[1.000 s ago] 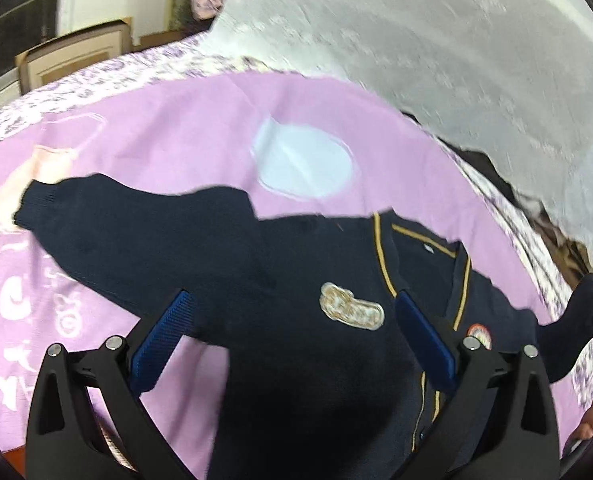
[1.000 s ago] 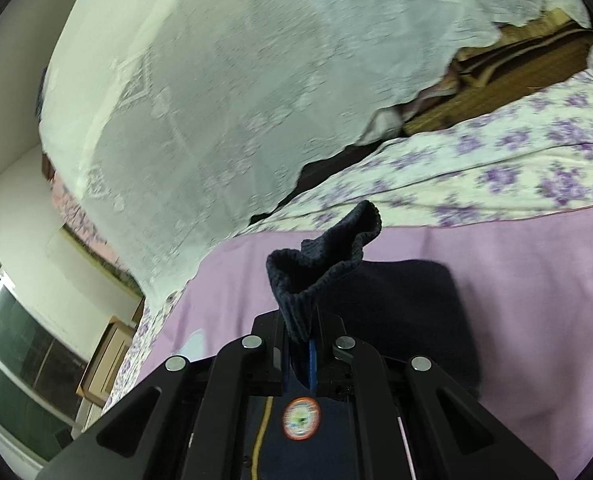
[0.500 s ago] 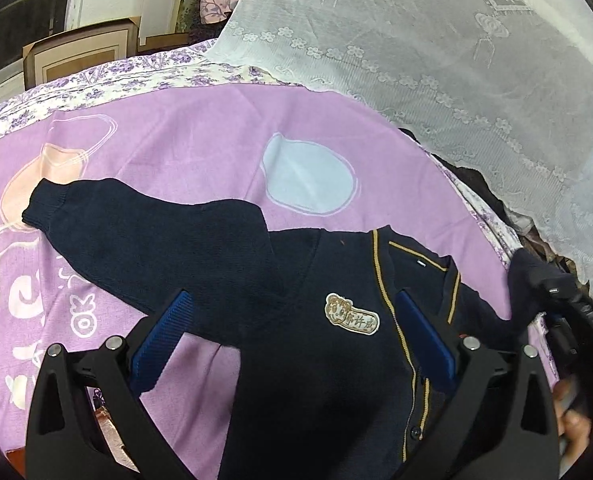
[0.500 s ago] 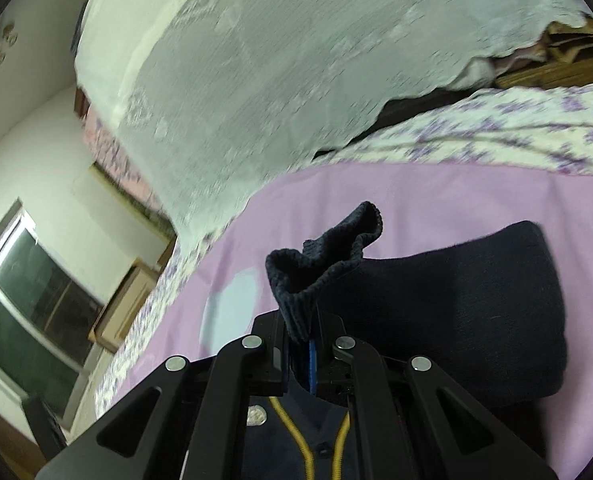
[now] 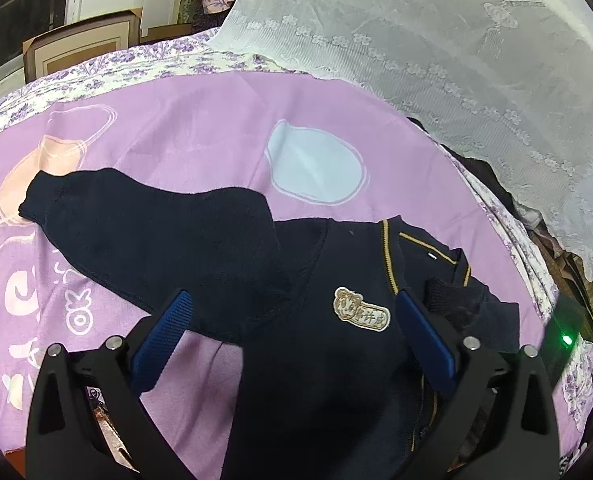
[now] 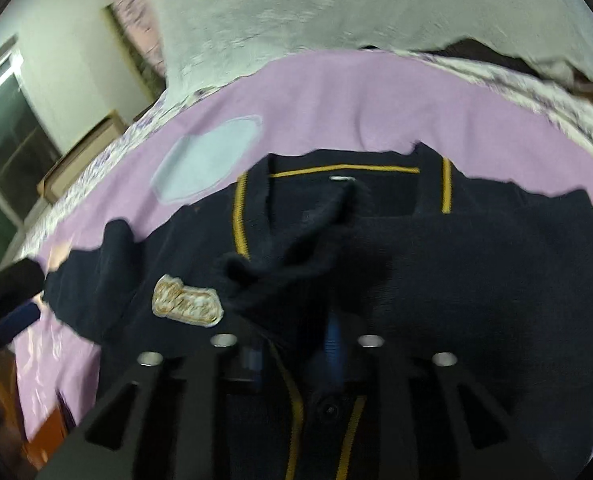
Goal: Fold small clothes
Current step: 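Lower the sleeve onto the cardigan body and open the right tool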
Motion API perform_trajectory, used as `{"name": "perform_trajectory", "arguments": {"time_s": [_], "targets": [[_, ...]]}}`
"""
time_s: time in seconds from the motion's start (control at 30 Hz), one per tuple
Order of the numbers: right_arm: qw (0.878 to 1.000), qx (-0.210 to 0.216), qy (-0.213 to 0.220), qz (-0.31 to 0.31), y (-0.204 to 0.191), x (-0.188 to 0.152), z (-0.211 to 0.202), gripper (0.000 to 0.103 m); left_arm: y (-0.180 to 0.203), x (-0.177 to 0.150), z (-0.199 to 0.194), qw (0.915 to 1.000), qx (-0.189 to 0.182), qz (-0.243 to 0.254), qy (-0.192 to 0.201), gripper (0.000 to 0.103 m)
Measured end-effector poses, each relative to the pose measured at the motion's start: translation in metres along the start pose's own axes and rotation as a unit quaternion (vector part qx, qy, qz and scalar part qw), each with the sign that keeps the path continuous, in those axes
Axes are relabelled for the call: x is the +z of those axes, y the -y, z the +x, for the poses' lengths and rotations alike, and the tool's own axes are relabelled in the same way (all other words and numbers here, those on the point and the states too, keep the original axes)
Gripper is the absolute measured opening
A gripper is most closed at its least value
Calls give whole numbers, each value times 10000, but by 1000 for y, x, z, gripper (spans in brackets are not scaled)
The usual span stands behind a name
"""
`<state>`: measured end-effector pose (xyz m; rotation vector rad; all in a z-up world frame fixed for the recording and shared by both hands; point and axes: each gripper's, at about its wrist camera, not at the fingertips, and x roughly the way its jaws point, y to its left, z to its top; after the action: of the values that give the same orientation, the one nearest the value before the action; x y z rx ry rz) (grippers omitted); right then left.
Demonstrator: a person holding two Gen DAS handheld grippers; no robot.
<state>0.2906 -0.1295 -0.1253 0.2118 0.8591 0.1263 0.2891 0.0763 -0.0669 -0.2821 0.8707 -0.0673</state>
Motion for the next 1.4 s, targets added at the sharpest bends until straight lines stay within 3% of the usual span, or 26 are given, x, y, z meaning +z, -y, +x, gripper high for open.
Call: {"name": "perform_trajectory", "arguments": {"time_s": [0.17, 0.3, 0.33, 0.4, 0.5, 0.6, 0.7, 0.83, 0.9, 0.93, 0.97, 1.0, 1.07, 1.1, 1.2, 1.27, 1.33, 1.4], "targets": [[9938, 327, 355, -997, -21, -13, -41, 52, -11, 3, 3, 9998, 13, -208, -41, 99], [9950, 353, 798, -489, 0, -2, -59, 51, -18, 5, 3, 9993, 5, -362, -32, 99], [9964, 221, 783, -229, 8, 3, -55, 49, -19, 5, 3, 9993, 14, -371, -40, 99], [9986, 37, 512, 119, 18, 11, -35, 23, -18, 5, 6, 9993, 76, -354, -62, 99], [9998, -74, -10, 171, 19, 7, 1, 21, -18, 5, 10, 9992, 121, -354, -131, 99], [9997, -240, -52, -73, 12, 3, 11, 22, -18, 5, 16, 9990, 155, -362, -209, 99], [9999, -130, -86, 41, 17, 5, 1, 22, -19, 5, 20, 9988, 196, -360, -253, 99], [9985, -336, 374, 231, 38, 6, -26, 25, -24, 5, 26, 9981, 219, -455, -354, 99], [9976, -594, 140, 327, 55, 6, -20, 46, -26, 5, 27, 9979, 228, -478, -369, 99], [9971, -589, -214, 425, 64, 2, -11, 51, -26, 5, 28, 9979, 236, -478, -379, 99], [9972, -344, -385, 547, 76, -3, -3, 50, -26, 4, 29, 9978, 250, -465, -390, 99], [9973, -267, -288, 628, 81, -4, -7, 44, -26, 4, 30, 9978, 270, -448, -405, 99], [9955, -343, -112, 875, 83, -4, -20, 40, -26, 4, 35, 9974, 338, -441, -454, 99], [9958, -228, 115, 880, 76, -3, -30, 40, -26, 4, 37, 9972, 364, -453, -478, 99], [9994, -189, 193, 219, 35, 2, -28, 40, -29, 4, 41, 9965, 434, -495, -522, 99], [9998, -149, 73, -112, 11, 5, -11, 40, -32, 5, 45, 9957, 504, -550, -546, 99], [9989, -168, -333, -275, -1, 0, 13, 41, -37, 5, 49, 9947, 534, -631, -604, 99], [9978, -362, -153, -530, -9, -6, 18, 46, -43, 6, 53, 9935, 519, -738, -689, 99]]}}
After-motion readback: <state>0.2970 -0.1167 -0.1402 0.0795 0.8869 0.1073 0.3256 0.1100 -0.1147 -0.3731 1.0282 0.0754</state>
